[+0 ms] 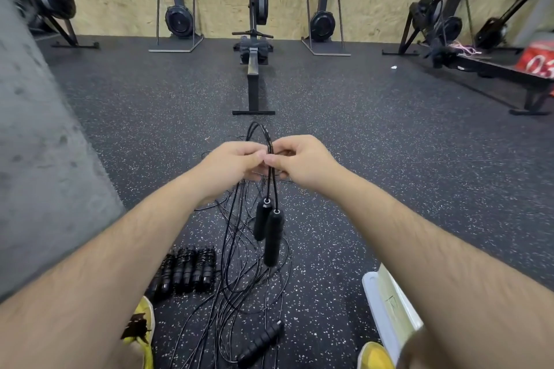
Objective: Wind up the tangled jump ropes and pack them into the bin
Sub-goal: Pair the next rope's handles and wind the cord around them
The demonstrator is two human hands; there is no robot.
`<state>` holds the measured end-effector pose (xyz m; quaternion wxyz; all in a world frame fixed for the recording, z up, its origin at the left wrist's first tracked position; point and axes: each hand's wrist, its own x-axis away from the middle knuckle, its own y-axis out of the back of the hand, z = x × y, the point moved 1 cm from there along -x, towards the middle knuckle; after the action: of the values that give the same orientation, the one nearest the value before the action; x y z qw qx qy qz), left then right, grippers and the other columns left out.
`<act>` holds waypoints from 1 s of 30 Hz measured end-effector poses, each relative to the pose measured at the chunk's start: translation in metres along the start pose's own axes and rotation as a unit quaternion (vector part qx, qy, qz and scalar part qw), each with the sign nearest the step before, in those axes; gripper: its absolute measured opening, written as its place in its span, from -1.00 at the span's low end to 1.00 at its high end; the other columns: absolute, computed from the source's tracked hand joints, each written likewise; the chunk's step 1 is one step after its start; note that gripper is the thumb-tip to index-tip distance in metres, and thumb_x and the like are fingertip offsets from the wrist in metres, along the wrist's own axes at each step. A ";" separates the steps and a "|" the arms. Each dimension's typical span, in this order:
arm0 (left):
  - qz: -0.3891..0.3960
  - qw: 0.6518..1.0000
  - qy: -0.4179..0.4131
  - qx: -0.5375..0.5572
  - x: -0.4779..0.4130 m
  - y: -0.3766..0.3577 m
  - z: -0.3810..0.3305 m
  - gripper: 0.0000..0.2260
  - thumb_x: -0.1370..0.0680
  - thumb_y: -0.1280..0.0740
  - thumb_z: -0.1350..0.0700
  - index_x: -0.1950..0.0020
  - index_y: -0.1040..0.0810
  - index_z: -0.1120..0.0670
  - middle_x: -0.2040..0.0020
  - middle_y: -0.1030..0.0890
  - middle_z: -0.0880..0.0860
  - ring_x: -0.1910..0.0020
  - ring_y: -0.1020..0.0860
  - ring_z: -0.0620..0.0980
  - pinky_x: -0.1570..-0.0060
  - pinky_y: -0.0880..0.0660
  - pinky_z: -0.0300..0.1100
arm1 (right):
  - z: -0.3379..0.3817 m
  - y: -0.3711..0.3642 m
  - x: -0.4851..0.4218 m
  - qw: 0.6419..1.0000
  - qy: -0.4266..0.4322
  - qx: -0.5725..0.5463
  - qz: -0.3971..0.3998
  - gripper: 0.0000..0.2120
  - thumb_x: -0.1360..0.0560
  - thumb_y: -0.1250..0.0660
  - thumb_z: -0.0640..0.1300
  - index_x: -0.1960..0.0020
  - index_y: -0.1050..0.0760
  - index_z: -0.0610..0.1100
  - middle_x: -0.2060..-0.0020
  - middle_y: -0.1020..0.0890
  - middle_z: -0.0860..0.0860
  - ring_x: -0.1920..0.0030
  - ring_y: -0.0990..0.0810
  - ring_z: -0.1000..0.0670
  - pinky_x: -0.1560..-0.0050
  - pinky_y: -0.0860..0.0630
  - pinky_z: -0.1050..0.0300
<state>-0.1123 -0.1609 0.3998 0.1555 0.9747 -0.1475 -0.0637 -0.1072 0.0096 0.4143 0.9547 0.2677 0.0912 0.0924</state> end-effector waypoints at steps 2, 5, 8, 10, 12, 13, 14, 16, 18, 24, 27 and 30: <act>0.032 0.999 0.019 -0.002 0.000 -0.003 0.008 -0.80 -0.65 -0.28 0.28 -0.15 -0.65 0.07 0.05 -0.74 -0.05 0.07 -0.67 -0.15 -0.05 -0.60 -0.19 | 0.002 0.003 -0.001 1.000 0.004 -0.018 -0.019 -0.92 -0.54 -0.40 -0.20 0.01 -0.66 -0.17 0.30 -0.60 -0.06 0.34 -0.49 0.02 0.36 -0.42 0.24; 0.043 0.998 0.024 -0.029 0.000 -0.010 0.018 -0.80 -0.62 -0.36 0.22 -0.21 -0.66 0.07 -0.08 -0.73 0.04 -0.06 -0.66 -0.04 -0.15 -0.55 -0.14 | 0.004 0.008 -0.003 0.997 0.015 -0.056 -0.047 -0.91 -0.55 -0.39 -0.25 0.00 -0.67 -0.18 0.32 -0.60 -0.04 0.36 -0.50 0.01 0.31 -0.49 0.23; 0.005 0.997 0.006 -0.079 0.000 -0.017 0.019 -0.92 -0.55 -0.46 -0.01 -0.01 -0.72 -0.09 0.15 -0.69 -0.01 0.18 -0.54 -0.04 0.02 -0.45 -0.07 | 0.003 0.009 -0.004 0.994 0.019 -0.090 -0.060 -0.91 -0.54 -0.39 -0.27 0.00 -0.65 -0.16 0.33 -0.59 -0.05 0.38 -0.50 0.00 0.27 -0.51 0.16; -0.010 0.997 0.003 -0.081 -0.002 -0.020 0.018 -0.80 -0.47 -0.47 -0.14 0.04 -0.71 -0.05 0.21 -0.63 0.11 0.22 -0.47 -0.03 0.06 -0.44 -0.03 | 0.001 0.010 -0.005 0.993 0.025 -0.086 -0.070 -0.91 -0.53 -0.41 -0.25 0.01 -0.65 -0.12 0.33 -0.60 -0.02 0.41 -0.49 0.04 0.30 -0.51 0.22; -0.008 0.997 -0.001 -0.080 -0.002 -0.022 0.014 -0.81 -0.51 -0.48 -0.06 0.04 -0.71 0.06 0.23 -0.62 0.15 0.24 -0.47 -0.04 0.07 -0.45 -0.06 | -0.002 0.013 -0.007 0.992 0.028 -0.082 -0.087 -0.93 -0.53 -0.43 -0.22 0.02 -0.65 -0.09 0.31 -0.62 0.01 0.41 -0.52 0.08 0.28 -0.53 0.22; -0.001 0.997 -0.004 -0.083 -0.001 -0.024 0.011 -0.83 -0.54 -0.48 0.01 0.04 -0.70 0.11 0.25 -0.61 0.15 0.27 -0.46 -0.04 0.11 -0.41 -0.11 | -0.003 0.015 -0.007 0.992 0.029 -0.081 -0.097 -0.94 -0.52 -0.44 -0.20 0.03 -0.65 -0.08 0.31 -0.63 0.02 0.41 -0.54 0.08 0.26 -0.54 0.20; 0.004 0.996 -0.006 -0.089 -0.001 -0.025 0.011 -0.83 -0.55 -0.47 0.06 0.03 -0.69 0.17 0.26 -0.59 0.17 0.31 -0.45 -0.06 0.17 -0.39 -0.18 | -0.003 0.016 -0.008 0.991 0.031 -0.082 -0.105 -0.95 -0.52 -0.44 -0.19 0.02 -0.65 -0.10 0.31 -0.63 0.03 0.41 -0.54 0.09 0.25 -0.54 0.20; 0.010 0.996 -0.011 -0.092 0.001 -0.028 0.009 -0.79 -0.57 -0.45 0.10 0.02 -0.66 0.26 0.30 -0.55 0.18 0.45 -0.39 -0.15 0.34 -0.34 -0.33 | -0.003 0.018 -0.008 0.989 0.036 -0.091 -0.114 -0.91 -0.52 -0.44 -0.20 -0.02 -0.67 -0.15 0.32 -0.64 0.05 0.41 -0.55 0.10 0.26 -0.52 0.25; 0.007 0.996 -0.004 -0.092 0.002 -0.030 0.008 -0.79 -0.58 -0.44 0.11 0.05 -0.65 0.27 0.31 -0.55 0.10 0.51 -0.35 -0.20 0.45 -0.28 -0.38 | -0.002 0.018 -0.007 0.988 0.038 -0.102 -0.109 -0.87 -0.53 -0.43 -0.20 -0.06 -0.67 -0.17 0.30 -0.64 0.05 0.40 -0.56 0.09 0.25 -0.52 0.27; -0.036 0.998 -0.010 -0.043 -0.003 -0.021 0.011 -0.80 -0.59 -0.42 0.14 0.17 -0.67 0.23 0.29 -0.64 0.17 0.33 -0.46 -0.06 0.20 -0.40 -0.19 | -0.002 0.014 -0.006 0.994 -0.047 -0.087 -0.041 -0.84 -0.63 -0.25 -0.14 -0.14 -0.57 -0.13 0.01 -0.66 -0.05 0.17 -0.63 0.04 0.04 -0.65 0.03; -0.057 0.998 -0.013 -0.001 -0.004 -0.016 0.006 -0.79 -0.59 -0.41 0.14 0.12 -0.67 0.27 0.22 -0.65 0.22 0.24 -0.51 0.01 0.08 -0.45 -0.08 | -0.005 0.012 0.001 0.991 -0.080 -0.110 -0.013 -0.73 -0.53 -0.34 -0.19 -0.23 -0.46 -0.14 -0.07 -0.63 -0.09 0.03 -0.65 0.01 -0.04 -0.62 0.01; -0.083 0.995 -0.014 0.049 -0.005 -0.012 -0.003 -0.78 -0.60 -0.39 0.18 0.11 -0.64 0.35 0.24 -0.61 0.16 0.26 -0.52 -0.01 0.13 -0.48 -0.14 | -0.013 0.009 0.009 0.995 -0.054 -0.044 0.066 -0.50 -0.41 -0.54 0.00 -0.28 -0.44 -0.03 -0.15 -0.61 0.05 -0.14 -0.61 0.07 -0.13 -0.54 0.12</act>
<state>-0.1137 -0.1478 0.3997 0.1001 0.9890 -0.0714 -0.0827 -0.1027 0.0256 0.4072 0.9609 0.2358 0.0176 0.1442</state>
